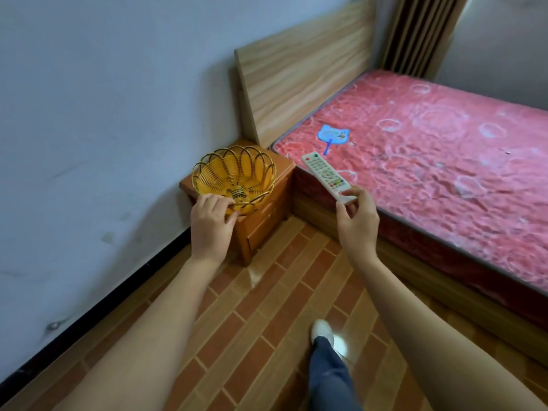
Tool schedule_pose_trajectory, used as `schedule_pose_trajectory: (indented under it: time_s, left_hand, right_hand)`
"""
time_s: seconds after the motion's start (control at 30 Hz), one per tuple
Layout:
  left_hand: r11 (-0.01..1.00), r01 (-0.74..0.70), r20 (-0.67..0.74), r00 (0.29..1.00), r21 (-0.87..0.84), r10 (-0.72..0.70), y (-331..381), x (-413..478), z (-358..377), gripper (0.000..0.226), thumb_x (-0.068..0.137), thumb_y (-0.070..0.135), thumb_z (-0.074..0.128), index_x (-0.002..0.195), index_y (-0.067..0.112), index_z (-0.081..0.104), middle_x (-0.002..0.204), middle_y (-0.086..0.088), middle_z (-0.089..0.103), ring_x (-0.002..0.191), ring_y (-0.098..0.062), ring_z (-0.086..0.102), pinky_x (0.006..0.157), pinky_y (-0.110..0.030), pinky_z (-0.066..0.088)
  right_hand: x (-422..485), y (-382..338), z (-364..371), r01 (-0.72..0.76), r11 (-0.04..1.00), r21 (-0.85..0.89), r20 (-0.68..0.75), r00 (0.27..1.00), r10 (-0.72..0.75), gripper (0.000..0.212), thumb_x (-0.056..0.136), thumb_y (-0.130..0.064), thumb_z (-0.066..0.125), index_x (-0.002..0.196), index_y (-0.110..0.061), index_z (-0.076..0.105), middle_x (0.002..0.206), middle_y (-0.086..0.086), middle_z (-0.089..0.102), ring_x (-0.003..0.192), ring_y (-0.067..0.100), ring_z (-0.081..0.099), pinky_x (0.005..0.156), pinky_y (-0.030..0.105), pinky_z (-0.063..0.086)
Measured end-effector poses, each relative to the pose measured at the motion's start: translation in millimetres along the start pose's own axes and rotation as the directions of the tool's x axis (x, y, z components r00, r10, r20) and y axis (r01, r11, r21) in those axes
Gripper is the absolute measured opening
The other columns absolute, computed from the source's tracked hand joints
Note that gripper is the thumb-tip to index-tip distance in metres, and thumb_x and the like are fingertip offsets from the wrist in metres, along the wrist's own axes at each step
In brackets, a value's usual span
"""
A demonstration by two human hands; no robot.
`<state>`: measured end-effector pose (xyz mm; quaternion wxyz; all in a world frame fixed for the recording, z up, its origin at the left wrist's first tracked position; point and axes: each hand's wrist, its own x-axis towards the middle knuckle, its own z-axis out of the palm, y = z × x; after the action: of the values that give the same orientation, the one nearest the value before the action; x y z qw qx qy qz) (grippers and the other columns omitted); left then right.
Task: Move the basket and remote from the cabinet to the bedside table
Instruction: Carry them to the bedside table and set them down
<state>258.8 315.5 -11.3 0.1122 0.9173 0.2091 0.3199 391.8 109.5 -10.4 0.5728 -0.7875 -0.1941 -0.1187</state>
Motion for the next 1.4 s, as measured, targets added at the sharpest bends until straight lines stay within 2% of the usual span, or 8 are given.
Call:
schedule_pose_trajectory:
  time_s: [0.27,0.43,0.57,0.67,0.73,1.07,1.2,1.4]
  left_hand:
    - [0.993,0.104,-0.028,0.994,0.054,-0.103,12,85,72,0.022,0.072,0.006,0.074,0.09,-0.001,0.064,0.088,-0.017,0.066,0.091,-0.035,0.057,0.08,-0.044,0.048]
    - [0.98,0.179,-0.034,0.984,0.091,-0.176,16,125,107,0.021,0.072,0.006,0.073,0.09,0.0,0.063,0.088,-0.016,0.065,0.091,-0.035,0.057,0.08,-0.044,0.048]
    - [0.965,0.226,-0.028,0.974,0.135,-0.224,8,148,127,0.022,0.073,0.008,0.073,0.091,0.0,0.064,0.089,-0.015,0.065,0.092,-0.034,0.056,0.081,-0.044,0.048]
    - [0.953,0.261,-0.025,0.965,0.157,-0.26,-3,165,140,0.022,0.074,0.009,0.073,0.091,0.0,0.064,0.089,-0.016,0.065,0.093,-0.034,0.056,0.081,-0.044,0.048]
    - [0.944,0.287,-0.024,0.958,0.165,-0.287,-14,177,150,0.022,0.074,0.009,0.073,0.091,0.0,0.064,0.089,-0.015,0.065,0.093,-0.034,0.056,0.081,-0.044,0.048]
    - [0.887,0.423,-0.053,0.906,0.187,-0.421,-96,255,199,0.023,0.074,0.01,0.072,0.094,0.0,0.065,0.091,-0.016,0.066,0.092,-0.034,0.056,0.08,-0.044,0.048]
    - [0.862,0.467,-0.068,0.884,0.196,-0.463,-122,284,212,0.023,0.073,0.009,0.073,0.092,-0.001,0.065,0.09,-0.016,0.067,0.09,-0.034,0.057,0.079,-0.042,0.048]
    - [0.824,0.525,-0.059,0.849,0.214,-0.526,-143,304,233,0.024,0.071,0.008,0.075,0.091,-0.001,0.065,0.088,-0.017,0.067,0.088,-0.034,0.057,0.077,-0.043,0.049]
  right_hand:
    - [118,54,32,0.023,0.999,0.035,0.106,0.994,-0.026,0.015,0.085,0.0,0.054,0.096,-0.009,0.053,0.102,-0.001,0.055,0.1,0.014,0.054,0.086,0.04,0.052]
    - [186,74,53,0.068,0.998,0.013,0.201,0.977,-0.069,0.011,0.084,0.001,0.054,0.094,-0.006,0.054,0.108,0.01,0.059,0.1,0.019,0.053,0.085,0.015,0.041]
    - [222,88,80,0.029,0.999,0.042,0.288,0.957,-0.04,0.012,0.085,-0.001,0.053,0.096,-0.008,0.054,0.111,0.006,0.056,0.105,0.02,0.054,0.088,0.028,0.046]
    - [244,93,103,0.056,0.998,0.01,0.326,0.944,-0.057,0.011,0.086,-0.001,0.053,0.095,-0.007,0.053,0.112,0.007,0.058,0.102,0.013,0.051,0.079,0.004,0.035]
    - [258,97,120,0.06,0.998,0.013,0.35,0.935,-0.061,0.009,0.086,-0.001,0.053,0.093,-0.007,0.053,0.11,0.006,0.057,0.101,0.013,0.05,0.074,-0.004,0.031]
    - [344,113,237,0.118,0.992,0.042,0.464,0.877,-0.124,0.01,0.086,0.002,0.053,0.095,-0.001,0.054,0.116,0.014,0.057,0.106,0.015,0.049,0.081,0.021,0.042]
    - [370,117,280,0.135,0.99,0.034,0.484,0.864,-0.135,0.009,0.086,0.002,0.052,0.095,-0.001,0.053,0.113,0.014,0.058,0.103,0.016,0.05,0.07,0.005,0.037]
    - [396,127,325,0.081,0.996,0.038,0.565,0.821,-0.089,0.012,0.086,-0.001,0.052,0.097,-0.005,0.053,0.114,0.011,0.057,0.103,0.019,0.053,0.075,0.03,0.049]
